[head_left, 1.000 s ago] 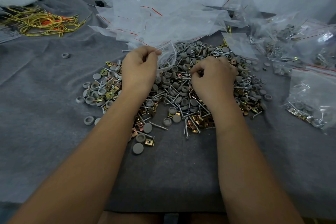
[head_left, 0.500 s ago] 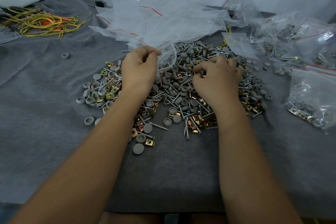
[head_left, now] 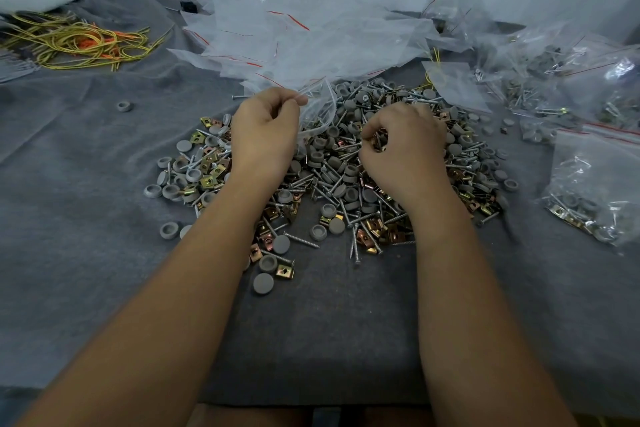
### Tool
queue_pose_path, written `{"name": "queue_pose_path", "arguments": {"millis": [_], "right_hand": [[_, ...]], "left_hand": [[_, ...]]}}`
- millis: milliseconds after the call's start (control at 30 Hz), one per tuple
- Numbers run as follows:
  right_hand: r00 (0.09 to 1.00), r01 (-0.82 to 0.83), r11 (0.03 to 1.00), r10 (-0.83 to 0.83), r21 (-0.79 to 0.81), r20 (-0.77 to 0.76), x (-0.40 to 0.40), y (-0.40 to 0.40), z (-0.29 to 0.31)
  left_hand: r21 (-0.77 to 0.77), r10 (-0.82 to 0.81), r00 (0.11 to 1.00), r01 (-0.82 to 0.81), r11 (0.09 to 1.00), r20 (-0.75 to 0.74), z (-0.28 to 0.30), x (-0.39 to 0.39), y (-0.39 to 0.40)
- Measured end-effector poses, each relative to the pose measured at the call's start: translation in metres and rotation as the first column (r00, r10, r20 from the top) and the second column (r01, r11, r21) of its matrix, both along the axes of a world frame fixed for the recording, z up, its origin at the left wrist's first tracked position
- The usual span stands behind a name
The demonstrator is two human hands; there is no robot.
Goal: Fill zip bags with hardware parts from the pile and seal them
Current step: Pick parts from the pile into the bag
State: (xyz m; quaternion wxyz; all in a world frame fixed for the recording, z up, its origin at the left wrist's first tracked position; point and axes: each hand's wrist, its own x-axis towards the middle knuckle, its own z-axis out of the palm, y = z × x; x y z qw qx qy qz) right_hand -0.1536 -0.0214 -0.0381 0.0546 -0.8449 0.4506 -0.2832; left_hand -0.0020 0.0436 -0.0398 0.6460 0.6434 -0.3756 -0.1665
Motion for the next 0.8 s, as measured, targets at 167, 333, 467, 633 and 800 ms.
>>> {"name": "queue_pose_path", "arguments": {"millis": [167, 333, 467, 633, 800], "right_hand": [[0.977, -0.137, 0.990, 0.128, 0.044, 0.169, 0.0014, 0.0036, -0.0011], [0.900, -0.213, 0.966, 0.135, 0.147, 0.413, 0.0043, 0.0060, -0.0001], [0.818, -0.236, 0.954, 0.092, 0.186, 0.568, 0.0076, 0.0077, 0.0036], [0.803, -0.211, 0.960, 0.064, 0.182, 0.593, 0.0076, 0.0090, 0.0036], [0.804, -0.210, 0.952, 0.039, 0.222, 0.594, 0.0070, 0.0083, 0.0036]], "left_hand": [[-0.004, -0.001, 1.000, 0.001, 1.000, -0.005, -0.0007, 0.0006, -0.0009], [-0.003, -0.003, 1.000, 0.003, 1.000, 0.001, -0.0013, 0.0012, -0.0006], [-0.004, -0.003, 1.000, 0.003, 1.000, 0.010, -0.0011, 0.0011, -0.0006], [0.008, -0.015, 1.000, 0.015, 1.000, 0.016, -0.0007, 0.0009, -0.0003], [0.019, -0.023, 0.999, 0.022, 1.000, 0.029, -0.0008, 0.0004, 0.0006]]}}
